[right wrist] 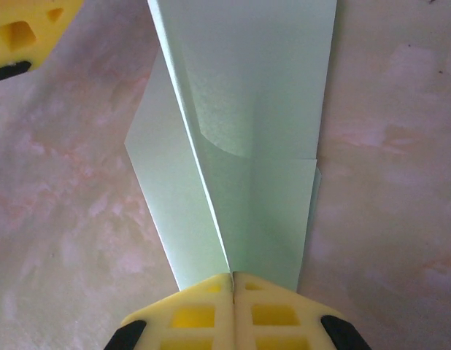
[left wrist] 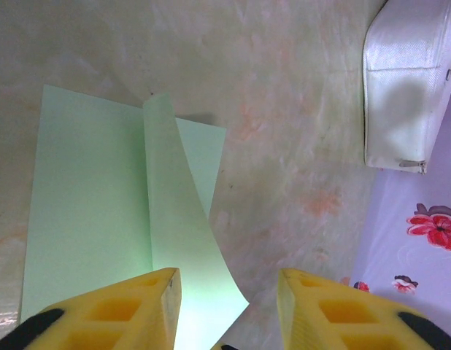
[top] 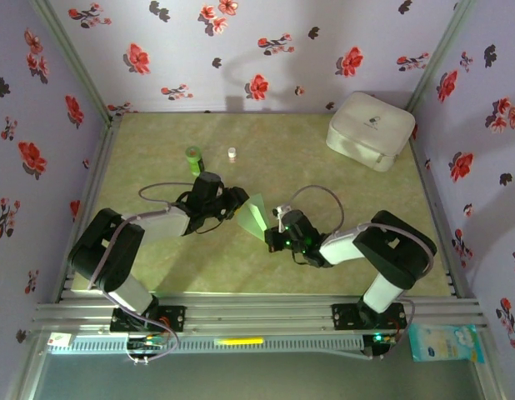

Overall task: Fold a paper plane with a square sheet of paper (pick it up from the middle)
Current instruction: Fourth fold the wing at the center of the table.

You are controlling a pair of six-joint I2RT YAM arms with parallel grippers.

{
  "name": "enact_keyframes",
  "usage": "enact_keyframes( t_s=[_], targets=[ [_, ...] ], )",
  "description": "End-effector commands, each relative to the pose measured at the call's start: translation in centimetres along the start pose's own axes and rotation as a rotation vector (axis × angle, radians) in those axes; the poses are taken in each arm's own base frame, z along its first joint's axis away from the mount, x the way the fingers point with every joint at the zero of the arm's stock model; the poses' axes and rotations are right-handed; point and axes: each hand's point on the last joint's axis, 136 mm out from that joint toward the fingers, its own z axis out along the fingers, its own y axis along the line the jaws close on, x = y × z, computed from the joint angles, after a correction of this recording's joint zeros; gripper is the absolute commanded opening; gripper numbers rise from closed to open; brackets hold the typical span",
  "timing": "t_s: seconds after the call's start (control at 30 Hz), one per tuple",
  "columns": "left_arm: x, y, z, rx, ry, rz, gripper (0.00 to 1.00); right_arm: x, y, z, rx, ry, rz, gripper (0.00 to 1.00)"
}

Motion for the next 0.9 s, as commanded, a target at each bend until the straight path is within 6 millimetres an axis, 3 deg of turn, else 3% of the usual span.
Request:
enact_keyframes(
  t_s=[0.0,0.27,0.87],
  targets=[
    [-0.3,0.0,-0.2,-0.002,-0.011,0.015,0.32,1.4,-0.3,0.2,-0.049,0.057,0.096,0.01],
    [0.2,0.0,0.6,0.019,0.027,0.024,0.12,1.4,-0.5,0.3,-0.087,0.066,0.171,0.00],
    [2.0,-1.2,3.3,0.088,0.138,0.071,0.03,2.1,-1.3,1.0,-0.130,0.129,0.316,0.00]
  ],
)
